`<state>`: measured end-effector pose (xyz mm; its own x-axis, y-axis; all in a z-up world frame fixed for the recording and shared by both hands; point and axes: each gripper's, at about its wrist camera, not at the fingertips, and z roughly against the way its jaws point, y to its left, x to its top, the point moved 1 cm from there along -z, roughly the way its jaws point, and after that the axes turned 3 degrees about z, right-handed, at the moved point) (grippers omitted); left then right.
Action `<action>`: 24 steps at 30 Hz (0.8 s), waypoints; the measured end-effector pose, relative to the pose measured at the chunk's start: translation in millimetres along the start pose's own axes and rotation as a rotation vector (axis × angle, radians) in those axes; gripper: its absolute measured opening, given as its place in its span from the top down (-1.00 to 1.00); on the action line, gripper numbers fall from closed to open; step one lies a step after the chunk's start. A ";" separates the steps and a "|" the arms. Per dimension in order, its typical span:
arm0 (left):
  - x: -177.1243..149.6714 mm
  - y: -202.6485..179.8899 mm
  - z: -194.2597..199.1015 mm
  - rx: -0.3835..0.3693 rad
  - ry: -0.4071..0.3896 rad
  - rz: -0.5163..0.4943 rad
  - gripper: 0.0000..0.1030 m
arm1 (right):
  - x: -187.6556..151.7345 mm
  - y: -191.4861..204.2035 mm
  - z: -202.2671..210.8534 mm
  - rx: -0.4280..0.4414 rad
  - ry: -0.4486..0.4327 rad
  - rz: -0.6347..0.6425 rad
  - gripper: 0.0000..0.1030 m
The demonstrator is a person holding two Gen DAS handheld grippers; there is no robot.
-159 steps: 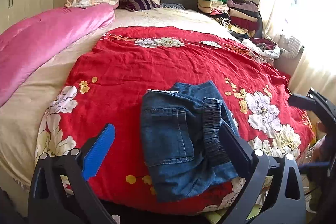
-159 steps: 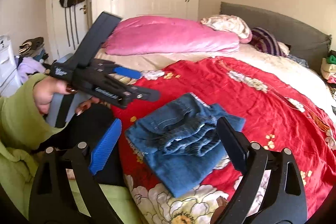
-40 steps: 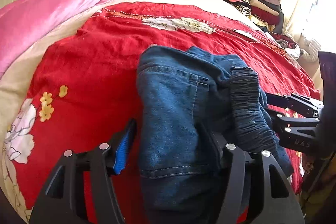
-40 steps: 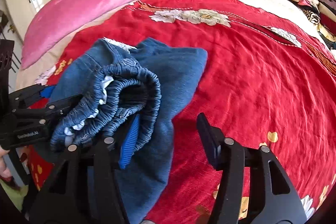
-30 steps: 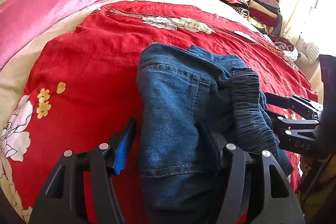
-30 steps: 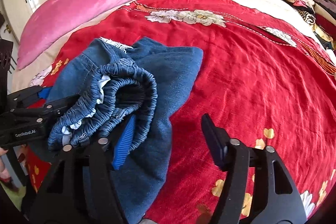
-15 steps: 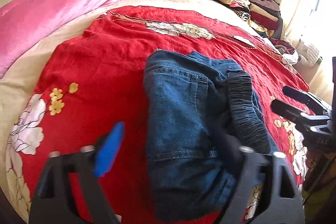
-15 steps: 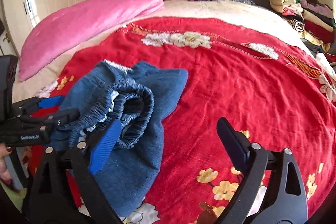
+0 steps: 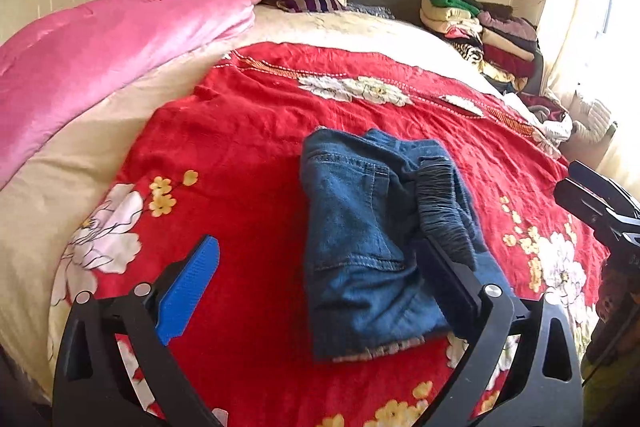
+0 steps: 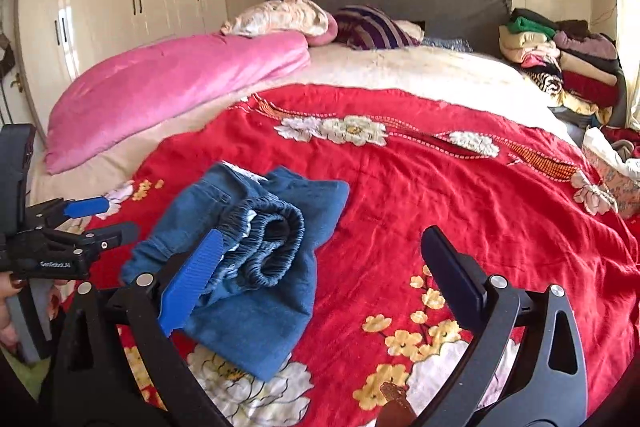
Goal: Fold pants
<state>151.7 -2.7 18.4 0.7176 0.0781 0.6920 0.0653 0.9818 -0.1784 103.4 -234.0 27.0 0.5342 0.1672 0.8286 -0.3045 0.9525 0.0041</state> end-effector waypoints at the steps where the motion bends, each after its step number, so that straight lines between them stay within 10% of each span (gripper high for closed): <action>1: -1.2 -0.2 6.4 -0.002 -0.009 0.003 -0.91 | 0.1 1.3 5.6 -0.003 -0.009 0.005 -0.82; 24: -77.9 -12.8 97.1 0.042 -0.128 -0.026 -0.91 | -39.2 30.0 99.4 -0.016 -0.107 0.080 -0.82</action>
<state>27.7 -4.5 34.7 0.6215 0.0712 0.7801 0.0517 0.9900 -0.1315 -5.0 -237.3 50.2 0.4209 0.2155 0.8811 -0.3297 0.9413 -0.0727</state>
